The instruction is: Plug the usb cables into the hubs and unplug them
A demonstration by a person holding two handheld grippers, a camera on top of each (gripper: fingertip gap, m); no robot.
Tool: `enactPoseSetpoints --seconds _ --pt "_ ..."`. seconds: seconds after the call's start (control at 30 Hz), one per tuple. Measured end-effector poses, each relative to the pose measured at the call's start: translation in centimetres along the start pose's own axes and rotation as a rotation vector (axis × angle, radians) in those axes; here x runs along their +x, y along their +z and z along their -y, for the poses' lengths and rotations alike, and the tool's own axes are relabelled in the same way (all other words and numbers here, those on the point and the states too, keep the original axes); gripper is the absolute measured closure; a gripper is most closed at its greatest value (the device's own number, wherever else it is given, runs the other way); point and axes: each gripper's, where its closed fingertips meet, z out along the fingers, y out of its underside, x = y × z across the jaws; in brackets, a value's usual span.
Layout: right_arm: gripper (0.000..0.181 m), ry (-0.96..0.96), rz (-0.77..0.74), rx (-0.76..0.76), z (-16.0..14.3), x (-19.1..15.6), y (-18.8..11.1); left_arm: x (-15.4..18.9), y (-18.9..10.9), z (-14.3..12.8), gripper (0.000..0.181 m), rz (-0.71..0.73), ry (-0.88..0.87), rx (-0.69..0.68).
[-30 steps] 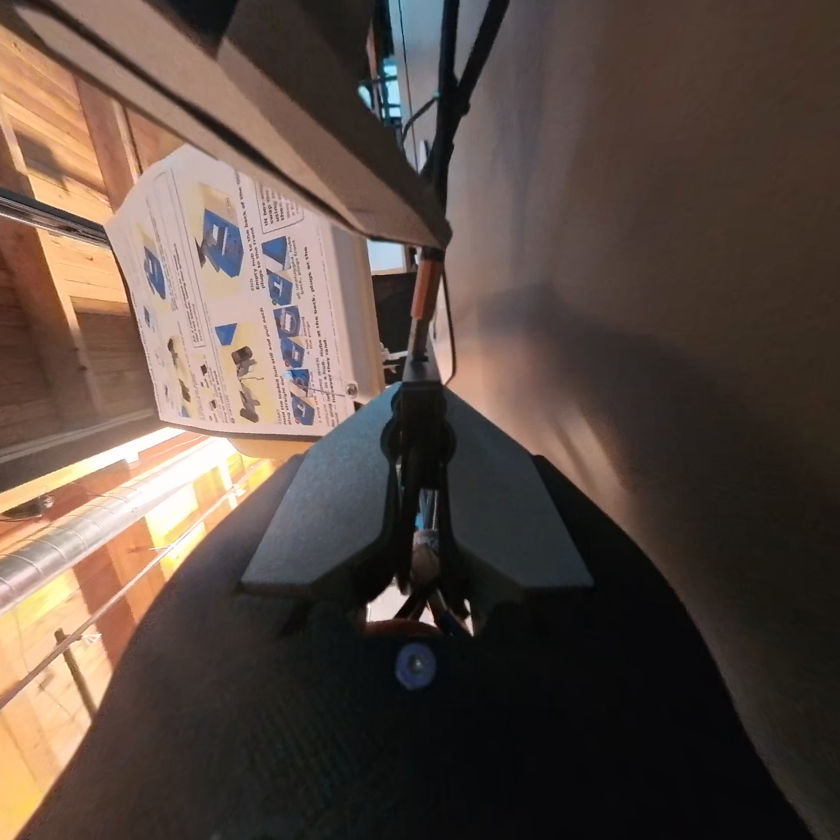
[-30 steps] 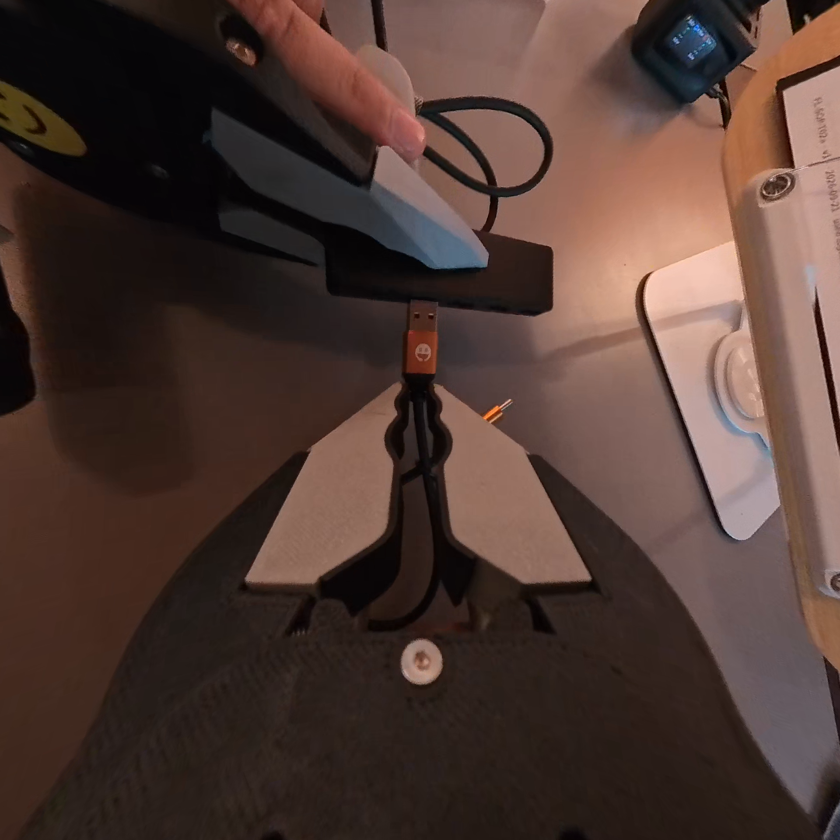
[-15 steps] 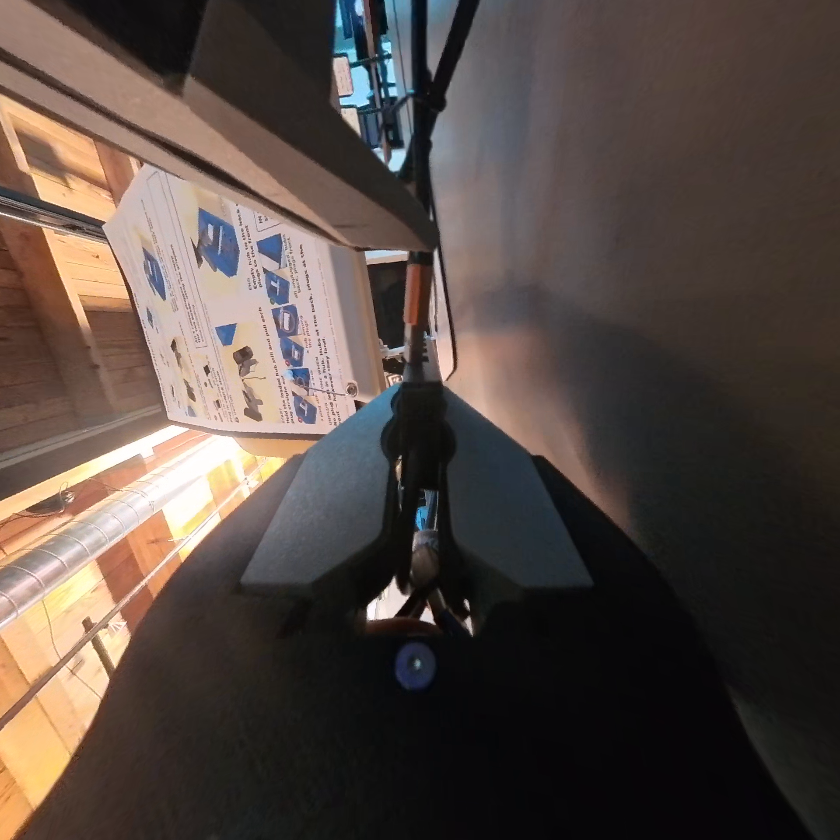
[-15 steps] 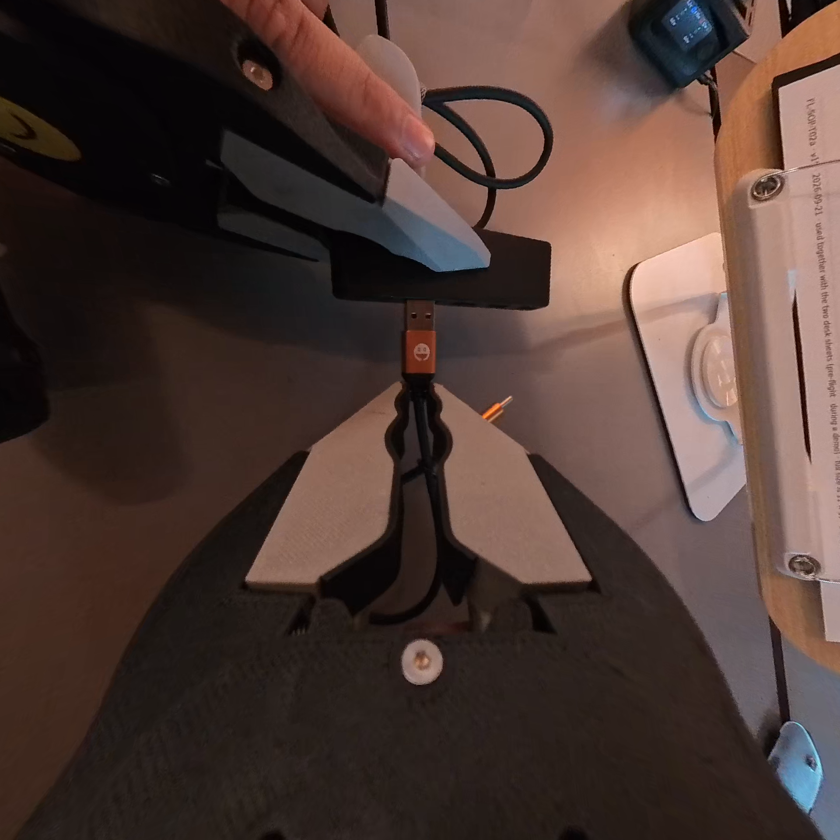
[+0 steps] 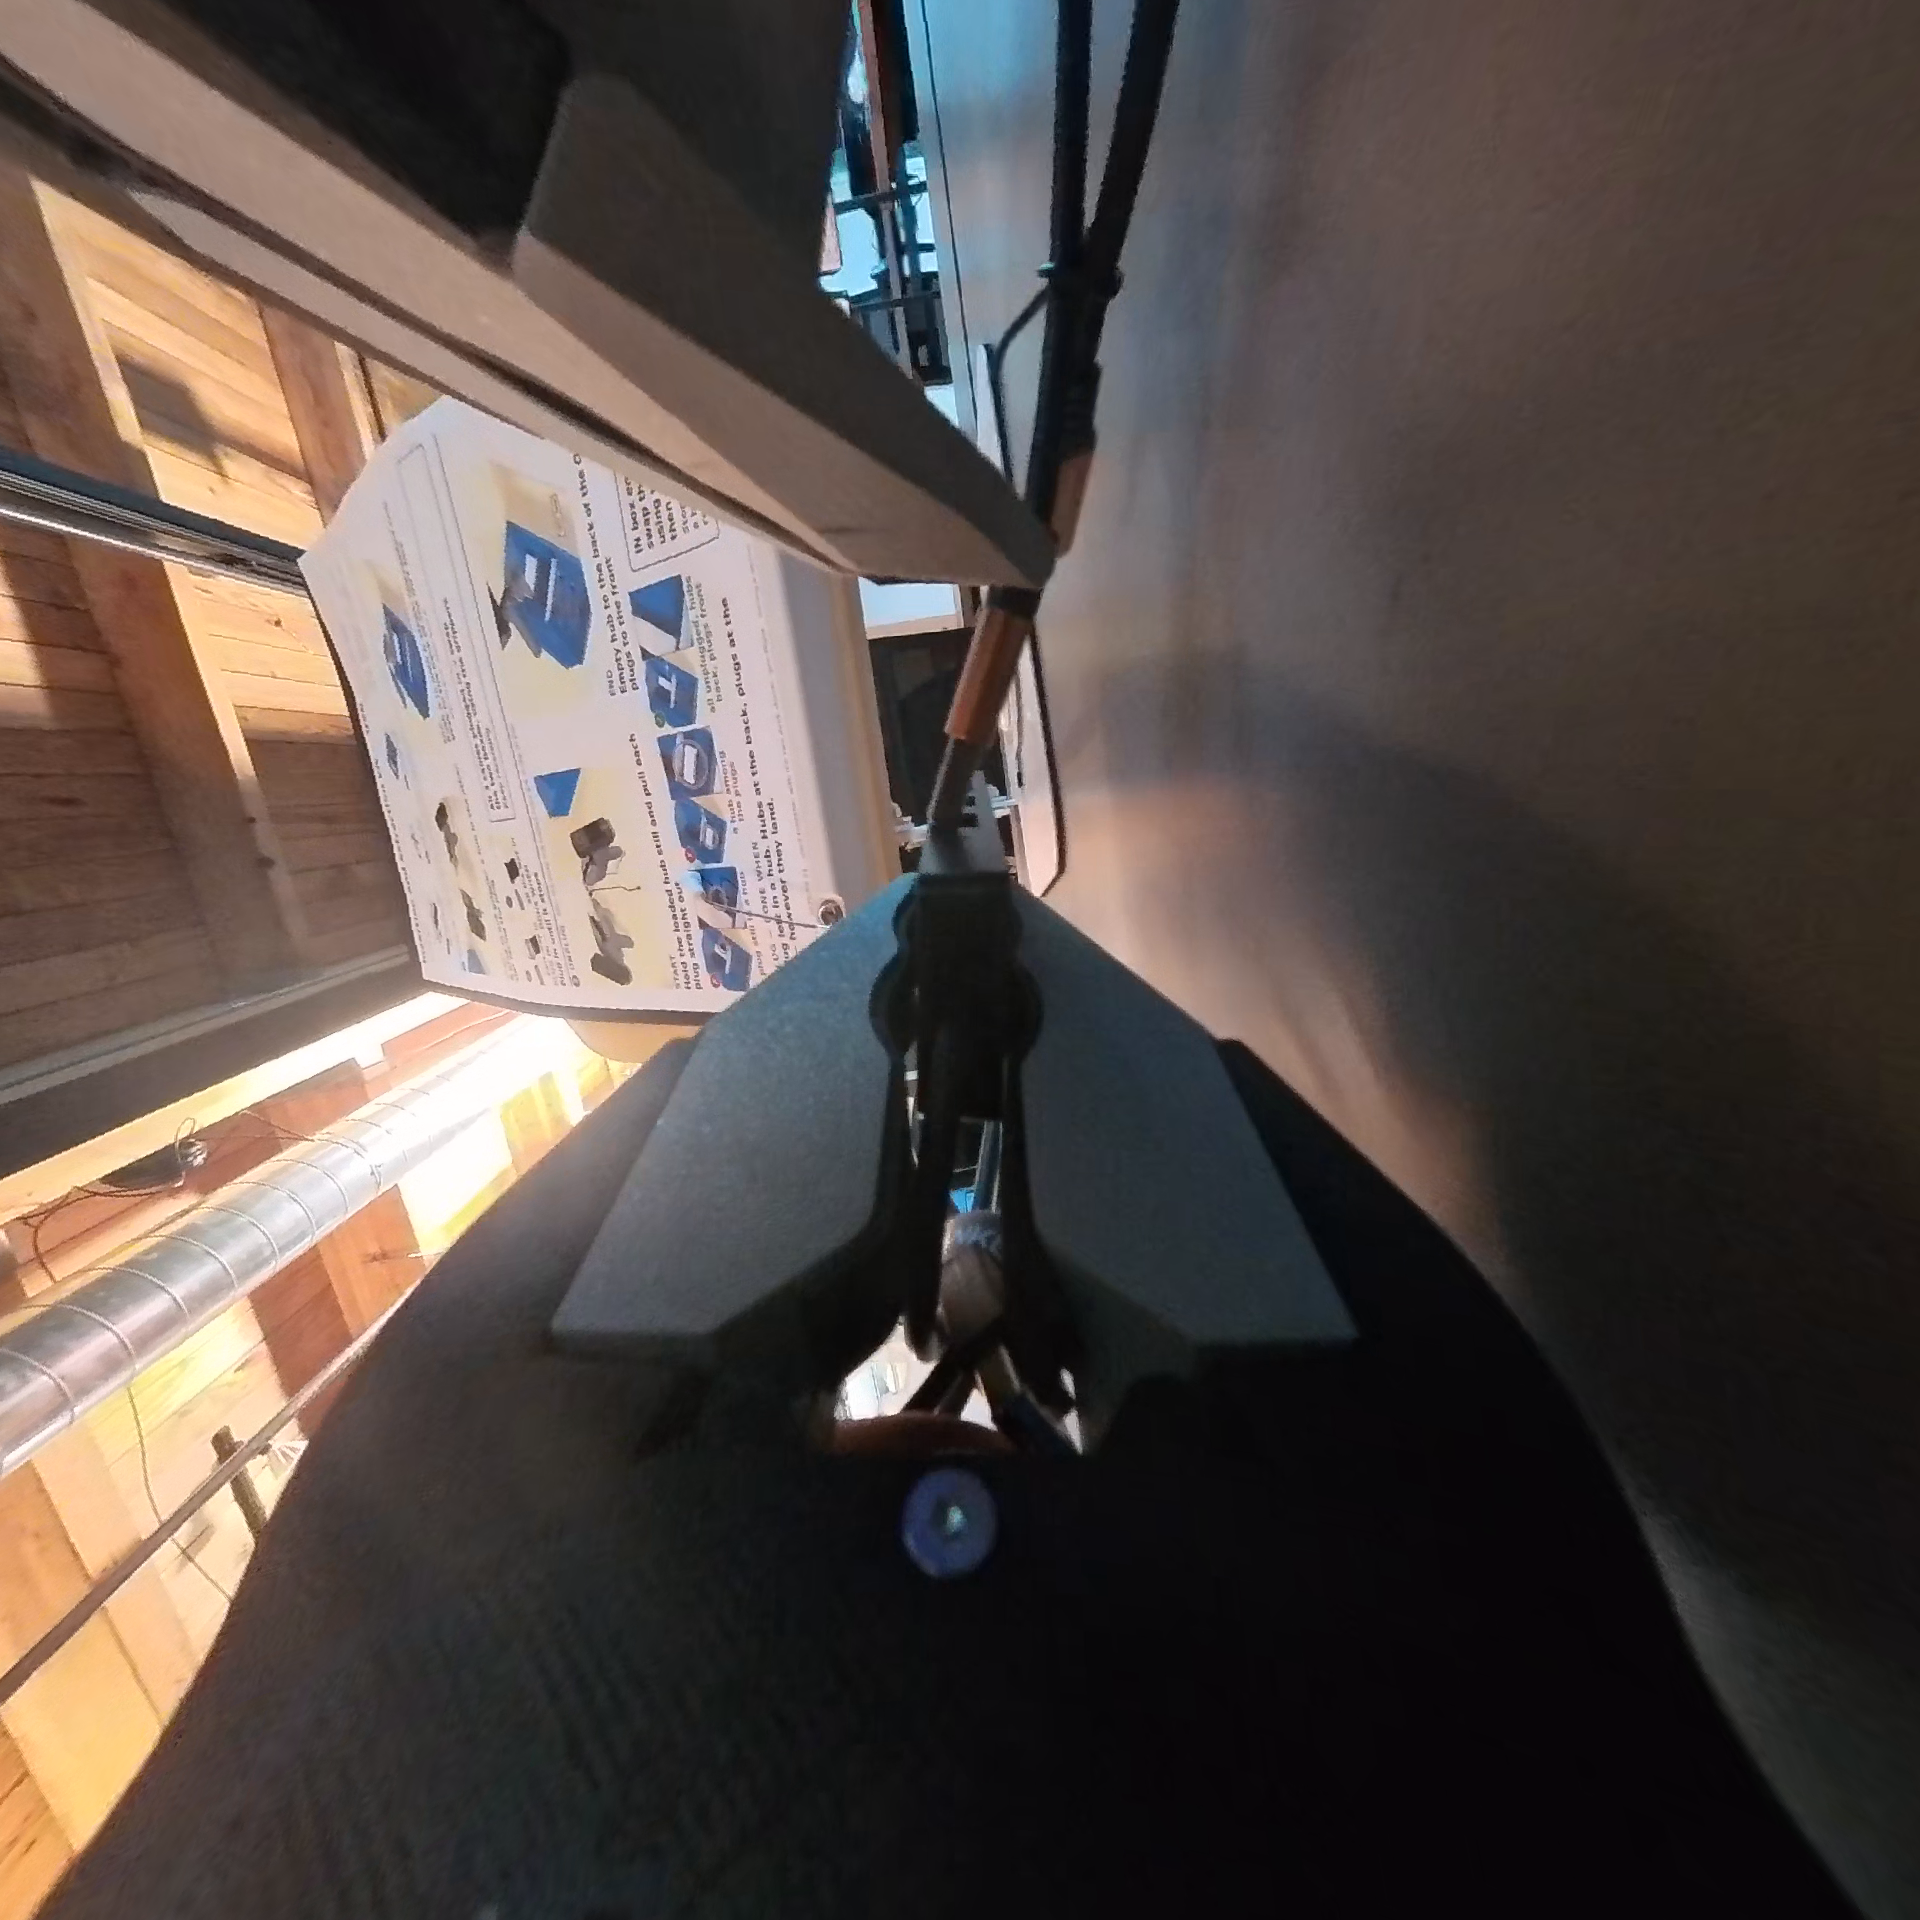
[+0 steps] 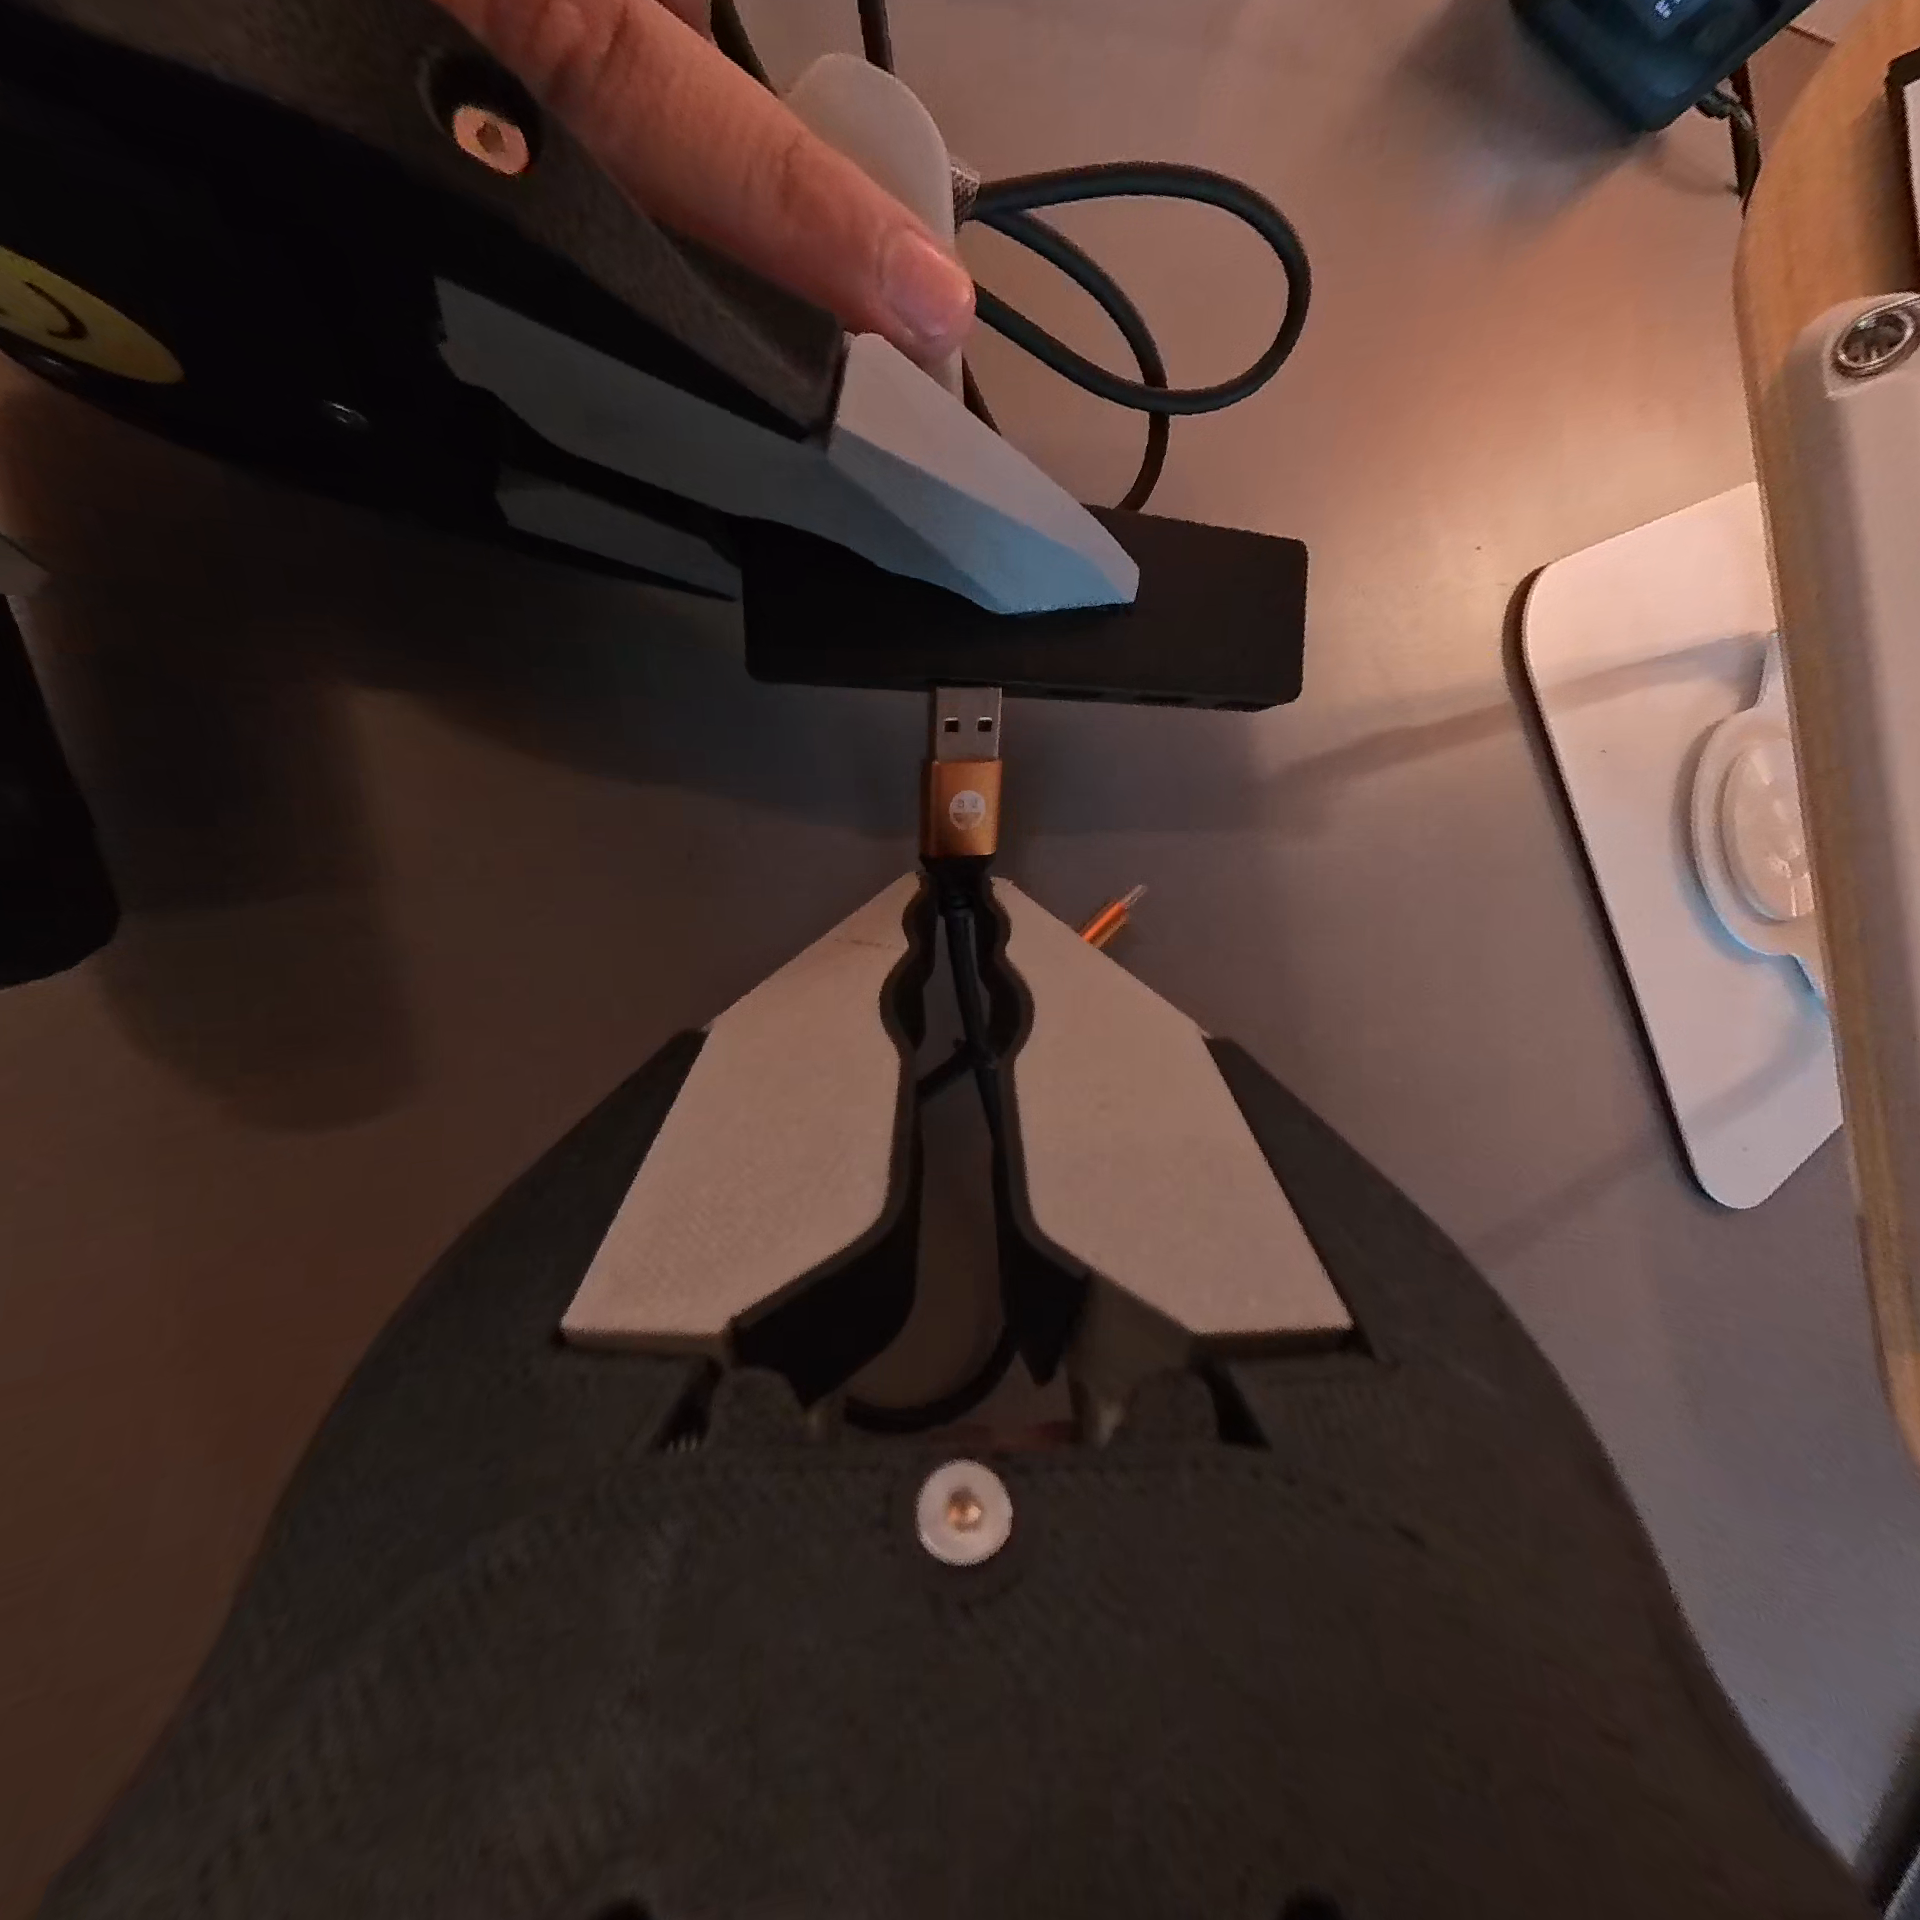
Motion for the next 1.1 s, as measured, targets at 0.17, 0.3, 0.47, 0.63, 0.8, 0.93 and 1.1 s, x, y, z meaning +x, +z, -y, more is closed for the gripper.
enactPoseSetpoints --seconds 0.17,0.3,0.47,0.63,0.8,0.93,1.1 --pt "0.176 -0.004 0.001 -0.011 -0.15 -0.08 0.10 0.14 0.01 0.08 0.173 -0.004 0.007 0.003" --pt "0.176 -0.007 0.005 -0.028 -0.41 -0.21 0.26 0.20 0.02 0.12 0.173 -0.005 0.004 0.005" --pt "0.177 -0.006 0.003 -0.029 -0.41 -0.16 0.22 0.17 -0.02 0.16 0.173 -0.004 0.006 0.004" --pt "0.176 -0.002 0.000 -0.027 -0.46 0.00 0.01 0.02 0.10 0.24 0.173 0.008 0.026 -0.001" --pt "0.177 0.005 0.000 -0.022 -0.49 0.16 -0.13 0.02 0.24 0.31 0.173 0.007 0.026 0.000" --pt "0.176 0.007 -0.004 -0.025 -0.57 0.29 -0.08 0.00 0.28 0.36 0.173 0.010 0.027 0.001" --pt "0.177 0.025 0.011 -0.016 -0.60 0.35 -0.22 -0.13 0.20 0.49 0.174 0.019 0.032 -0.002"
